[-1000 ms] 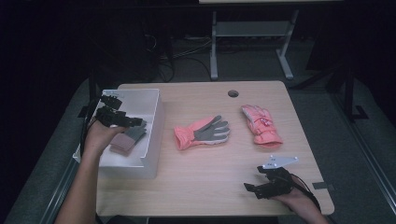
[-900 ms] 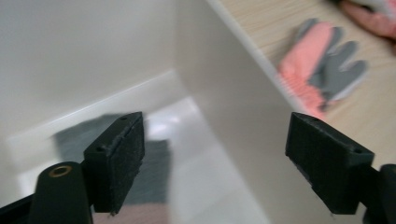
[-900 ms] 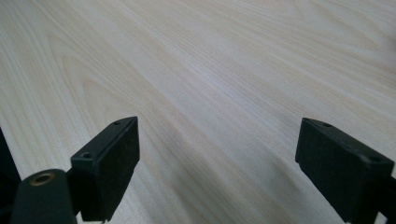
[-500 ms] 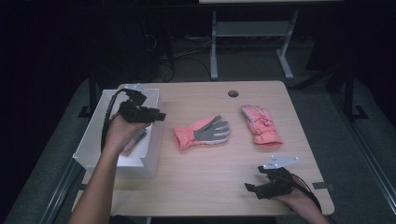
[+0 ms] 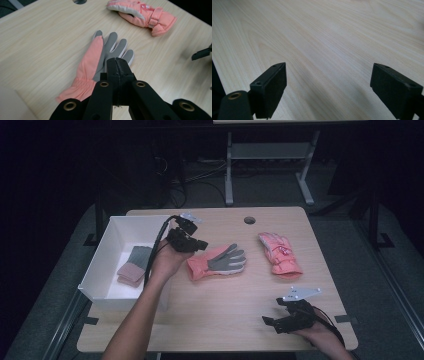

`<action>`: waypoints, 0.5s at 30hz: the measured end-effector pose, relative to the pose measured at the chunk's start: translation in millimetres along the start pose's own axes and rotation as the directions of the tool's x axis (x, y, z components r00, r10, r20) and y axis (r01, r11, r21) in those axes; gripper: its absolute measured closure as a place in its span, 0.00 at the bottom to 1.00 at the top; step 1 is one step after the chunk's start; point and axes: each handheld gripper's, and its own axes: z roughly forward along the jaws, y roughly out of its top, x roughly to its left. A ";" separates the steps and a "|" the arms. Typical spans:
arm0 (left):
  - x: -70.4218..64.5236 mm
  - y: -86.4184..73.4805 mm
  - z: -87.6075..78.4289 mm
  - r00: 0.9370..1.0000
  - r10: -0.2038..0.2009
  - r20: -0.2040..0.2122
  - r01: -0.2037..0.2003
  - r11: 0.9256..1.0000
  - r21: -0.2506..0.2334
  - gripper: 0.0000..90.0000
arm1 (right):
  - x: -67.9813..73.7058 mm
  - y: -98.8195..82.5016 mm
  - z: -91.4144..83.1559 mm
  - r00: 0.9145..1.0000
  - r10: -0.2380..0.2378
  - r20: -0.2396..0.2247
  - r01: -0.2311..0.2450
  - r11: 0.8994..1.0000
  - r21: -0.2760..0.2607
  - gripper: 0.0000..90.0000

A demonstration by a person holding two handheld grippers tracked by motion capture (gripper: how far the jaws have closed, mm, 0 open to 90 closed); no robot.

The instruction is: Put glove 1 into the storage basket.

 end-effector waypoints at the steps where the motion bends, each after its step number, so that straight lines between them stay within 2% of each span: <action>1: -1.7 1.8 6.5 1.000 0.001 -0.003 -0.001 1.000 0.010 1.00 | 0.1 0.0 0.0 1.000 -0.001 0.000 0.001 1.000 -0.001 0.15; 7: -5.8 1.1 36.3 1.000 0.011 -0.021 -0.010 0.999 0.039 1.00 | 1.0 0.2 0.6 1.000 -0.004 -0.005 0.004 1.000 -0.001 0.15; 8: -5.3 -1.4 42.6 1.000 0.000 -0.025 0.001 0.999 0.035 1.00 | 1.1 0.0 0.5 1.000 -0.005 -0.005 0.005 1.000 -0.001 0.15; 10: -2.9 -4.8 50.6 0.999 0.005 -0.042 -0.004 0.999 0.041 1.00 | 0.7 -0.3 0.3 1.000 -0.011 -0.006 0.011 1.000 -0.002 0.15; 12: -0.3 -9.4 60.7 0.999 -0.009 -0.046 0.011 0.998 0.055 1.00 | 0.9 -0.3 0.2 1.000 -0.012 -0.008 0.012 1.000 -0.002 0.15; 15: 2.1 -13.6 70.3 0.998 -0.004 -0.062 0.009 0.997 0.080 1.00 | 1.1 -0.1 0.1 1.000 -0.013 -0.008 0.013 1.000 -0.003 0.15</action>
